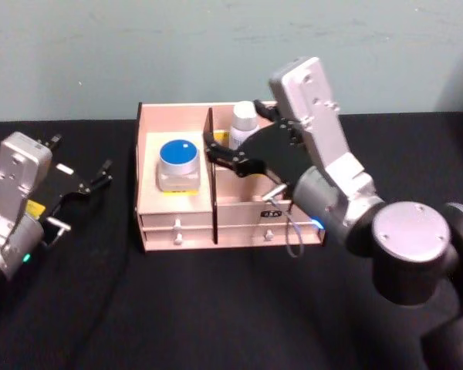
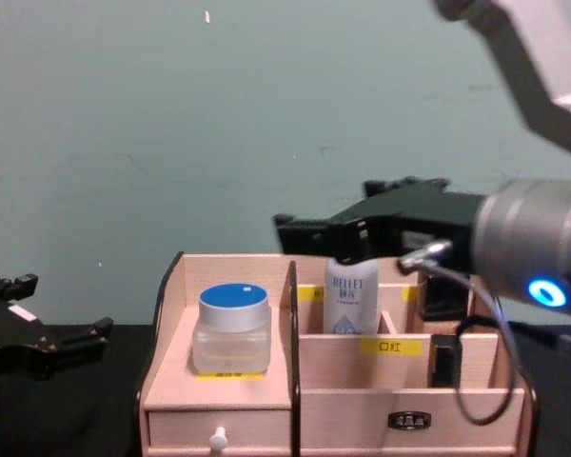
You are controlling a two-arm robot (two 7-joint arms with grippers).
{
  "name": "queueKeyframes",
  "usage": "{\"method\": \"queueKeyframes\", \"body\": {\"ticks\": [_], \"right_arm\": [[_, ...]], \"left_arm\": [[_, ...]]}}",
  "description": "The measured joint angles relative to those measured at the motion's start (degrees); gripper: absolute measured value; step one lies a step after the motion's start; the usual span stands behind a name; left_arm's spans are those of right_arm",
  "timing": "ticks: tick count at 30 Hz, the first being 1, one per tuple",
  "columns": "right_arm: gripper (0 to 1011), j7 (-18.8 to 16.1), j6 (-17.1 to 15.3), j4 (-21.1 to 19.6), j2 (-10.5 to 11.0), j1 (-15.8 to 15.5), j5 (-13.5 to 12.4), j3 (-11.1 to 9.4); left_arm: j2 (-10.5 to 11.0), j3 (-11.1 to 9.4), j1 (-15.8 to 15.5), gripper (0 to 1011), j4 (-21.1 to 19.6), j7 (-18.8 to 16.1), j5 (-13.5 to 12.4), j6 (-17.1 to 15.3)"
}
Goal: Pick up the facial cleanser and watermelon frost from the table and place them into the tiered storage box.
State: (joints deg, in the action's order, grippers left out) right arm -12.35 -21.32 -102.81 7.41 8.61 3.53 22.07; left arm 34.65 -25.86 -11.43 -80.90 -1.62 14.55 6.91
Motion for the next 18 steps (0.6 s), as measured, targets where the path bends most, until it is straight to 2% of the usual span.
{"method": "queueKeyframes", "body": {"ticks": [4, 5, 9, 13, 18], "right_arm": [[1003, 2.6, 2.1, -3.6, 0.3, -3.3, 1.0, -2.8], [1003, 2.6, 2.1, -3.6, 0.3, -3.3, 1.0, -2.8], [1003, 5.1, 3.1, -5.4, 0.0, -5.5, 1.9, -5.7], [1002, 7.5, 3.3, -5.3, -1.0, -6.5, 2.5, -8.5], [1002, 10.3, 3.5, -2.9, -2.6, -7.0, 3.0, -12.1]], "left_arm": [[0.0, 0.0, 0.0, 1001, 0.0, 0.0, 0.0, 0.0], [0.0, 0.0, 0.0, 1001, 0.0, 0.0, 0.0, 0.0], [0.0, 0.0, 0.0, 1001, 0.0, 0.0, 0.0, 0.0], [0.0, 0.0, 0.0, 1001, 0.0, 0.0, 0.0, 0.0], [0.0, 0.0, 0.0, 1001, 0.0, 0.0, 0.0, 0.0]]}}
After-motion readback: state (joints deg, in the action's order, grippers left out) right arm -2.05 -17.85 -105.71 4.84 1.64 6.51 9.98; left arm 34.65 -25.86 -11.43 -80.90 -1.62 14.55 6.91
